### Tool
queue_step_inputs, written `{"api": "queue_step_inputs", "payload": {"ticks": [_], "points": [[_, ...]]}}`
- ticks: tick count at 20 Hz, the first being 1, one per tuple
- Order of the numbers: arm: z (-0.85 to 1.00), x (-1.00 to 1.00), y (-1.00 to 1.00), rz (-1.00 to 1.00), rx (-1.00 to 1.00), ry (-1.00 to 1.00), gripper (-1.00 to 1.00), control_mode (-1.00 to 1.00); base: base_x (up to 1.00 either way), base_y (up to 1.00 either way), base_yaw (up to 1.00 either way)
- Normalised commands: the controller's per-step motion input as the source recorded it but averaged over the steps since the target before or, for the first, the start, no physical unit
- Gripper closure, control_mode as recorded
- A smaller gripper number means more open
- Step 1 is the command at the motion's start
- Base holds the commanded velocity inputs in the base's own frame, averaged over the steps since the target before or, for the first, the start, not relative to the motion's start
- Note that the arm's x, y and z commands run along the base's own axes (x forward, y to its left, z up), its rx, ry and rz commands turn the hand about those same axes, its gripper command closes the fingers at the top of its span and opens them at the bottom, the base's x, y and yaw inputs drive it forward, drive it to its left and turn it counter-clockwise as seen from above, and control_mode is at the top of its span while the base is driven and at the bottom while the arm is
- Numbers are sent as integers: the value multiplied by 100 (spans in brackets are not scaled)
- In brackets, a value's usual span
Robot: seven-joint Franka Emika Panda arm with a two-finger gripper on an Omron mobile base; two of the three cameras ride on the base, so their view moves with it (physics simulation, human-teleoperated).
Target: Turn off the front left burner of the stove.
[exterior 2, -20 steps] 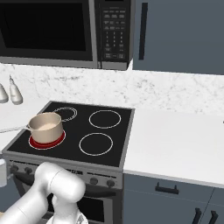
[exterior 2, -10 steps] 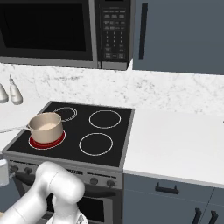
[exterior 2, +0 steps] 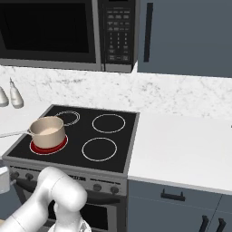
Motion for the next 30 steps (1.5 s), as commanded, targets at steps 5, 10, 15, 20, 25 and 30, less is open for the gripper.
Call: {"api": "queue_step_inputs", "payload": {"ticks": [5,10,15,20,25,30], "points": [[-2,17,5,0,3,0,-100,-100,0,0,0],[2,10,5,0,0,0,100,-100,0,0,0],[0,0,0,0,0,0,100,-100,0,0,0],[4,0,0,0,14,4,100,-100,0,0,0],[11,0,-2,-6,40,10,100,-100,0,0,0],[13,0,-12,-14,56,11,100,-100,0,0,0]]}}
